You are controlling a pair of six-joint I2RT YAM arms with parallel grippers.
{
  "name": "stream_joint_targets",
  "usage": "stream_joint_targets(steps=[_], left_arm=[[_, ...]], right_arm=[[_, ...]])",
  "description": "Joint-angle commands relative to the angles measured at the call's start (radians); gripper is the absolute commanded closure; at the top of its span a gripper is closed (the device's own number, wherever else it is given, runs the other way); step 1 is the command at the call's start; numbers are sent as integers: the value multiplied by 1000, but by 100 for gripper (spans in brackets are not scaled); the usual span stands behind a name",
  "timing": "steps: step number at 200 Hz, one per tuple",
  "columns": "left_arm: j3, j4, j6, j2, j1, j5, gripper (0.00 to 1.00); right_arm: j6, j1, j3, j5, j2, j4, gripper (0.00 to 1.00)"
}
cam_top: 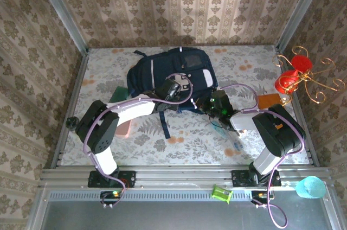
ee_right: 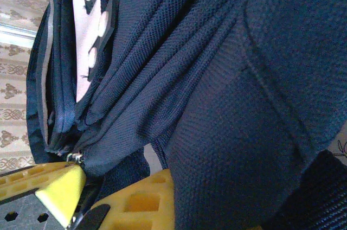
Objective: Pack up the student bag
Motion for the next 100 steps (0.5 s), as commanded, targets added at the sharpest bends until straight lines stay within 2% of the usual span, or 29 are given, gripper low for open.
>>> stream_joint_targets(steps=[1,62,100], left_arm=[[-31,10,-17,-34,29,5,100],[-113,67,-13,-96,98,79,100],[-166,73,33,-138,146,113,100]], right_arm=[[-16,5,-21,19,-1,29,93],[-39,-16,-29,52,-35,-9,95],[-74,-50,-34,86,-83,-66,97]])
